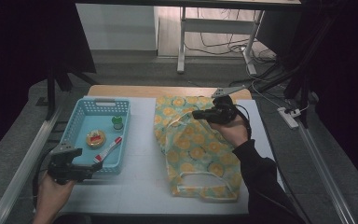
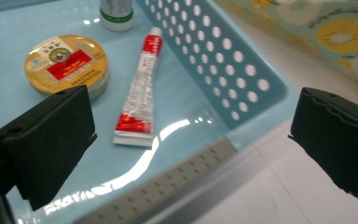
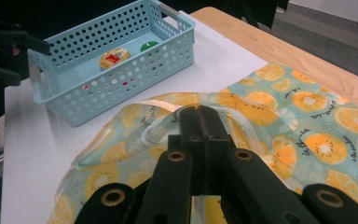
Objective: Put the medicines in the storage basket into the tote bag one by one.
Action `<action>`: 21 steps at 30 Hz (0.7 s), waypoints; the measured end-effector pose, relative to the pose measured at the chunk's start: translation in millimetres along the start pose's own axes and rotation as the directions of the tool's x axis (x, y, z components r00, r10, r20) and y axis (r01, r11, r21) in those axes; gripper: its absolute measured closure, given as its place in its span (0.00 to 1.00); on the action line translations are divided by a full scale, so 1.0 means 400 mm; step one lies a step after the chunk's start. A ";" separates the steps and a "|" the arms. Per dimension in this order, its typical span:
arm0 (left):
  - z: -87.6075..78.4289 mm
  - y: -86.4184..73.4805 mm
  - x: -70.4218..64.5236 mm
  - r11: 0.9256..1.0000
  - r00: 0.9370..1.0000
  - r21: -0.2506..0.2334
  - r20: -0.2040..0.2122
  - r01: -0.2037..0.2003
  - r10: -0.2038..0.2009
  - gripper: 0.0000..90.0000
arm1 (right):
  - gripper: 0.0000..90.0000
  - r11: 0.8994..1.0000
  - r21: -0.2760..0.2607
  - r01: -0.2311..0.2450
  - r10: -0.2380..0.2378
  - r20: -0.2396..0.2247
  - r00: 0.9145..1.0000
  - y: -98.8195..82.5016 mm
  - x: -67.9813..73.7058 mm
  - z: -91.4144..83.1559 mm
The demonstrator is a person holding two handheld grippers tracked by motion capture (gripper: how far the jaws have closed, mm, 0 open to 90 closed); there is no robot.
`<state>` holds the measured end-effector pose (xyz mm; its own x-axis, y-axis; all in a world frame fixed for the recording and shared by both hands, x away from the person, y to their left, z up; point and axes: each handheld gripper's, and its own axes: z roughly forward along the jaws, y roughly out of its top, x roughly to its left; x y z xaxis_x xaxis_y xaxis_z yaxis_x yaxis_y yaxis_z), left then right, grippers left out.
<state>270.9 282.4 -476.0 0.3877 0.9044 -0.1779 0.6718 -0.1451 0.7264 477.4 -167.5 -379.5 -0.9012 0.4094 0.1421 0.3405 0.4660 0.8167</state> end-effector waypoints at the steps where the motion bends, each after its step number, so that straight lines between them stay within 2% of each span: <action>1: 0.005 0.006 0.003 1.000 1.000 0.010 -0.002 0.010 -0.010 0.00 | 1.00 1.000 -0.001 0.000 0.000 -0.001 1.000 0.000 0.001 0.000; 6: 0.017 0.039 0.015 0.999 1.000 0.039 -0.015 -0.010 0.010 0.00 | 1.00 1.000 -0.003 0.009 -0.009 0.003 1.000 0.002 0.002 -0.005; 10: 0.028 0.067 0.031 0.999 0.999 0.052 -0.048 -0.012 0.015 0.00 | 1.00 1.000 -0.007 0.007 -0.007 0.006 1.000 0.002 0.000 -0.010; 14: 0.051 0.089 0.051 0.997 0.997 0.081 -0.080 0.005 0.001 0.00 | 1.00 1.000 -0.012 0.006 -0.006 0.011 1.000 -0.001 -0.001 -0.014; 21: 0.087 0.115 0.087 0.993 0.998 0.116 -0.068 0.012 -0.004 0.00 | 1.00 1.000 -0.012 0.007 -0.007 0.015 1.000 -0.002 -0.002 -0.015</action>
<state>337.1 293.5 -472.0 0.3409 0.9303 -0.1350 0.7451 -0.1799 0.6422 476.3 -172.8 -376.9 -0.8995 0.4176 0.1282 0.3308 0.4594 0.8244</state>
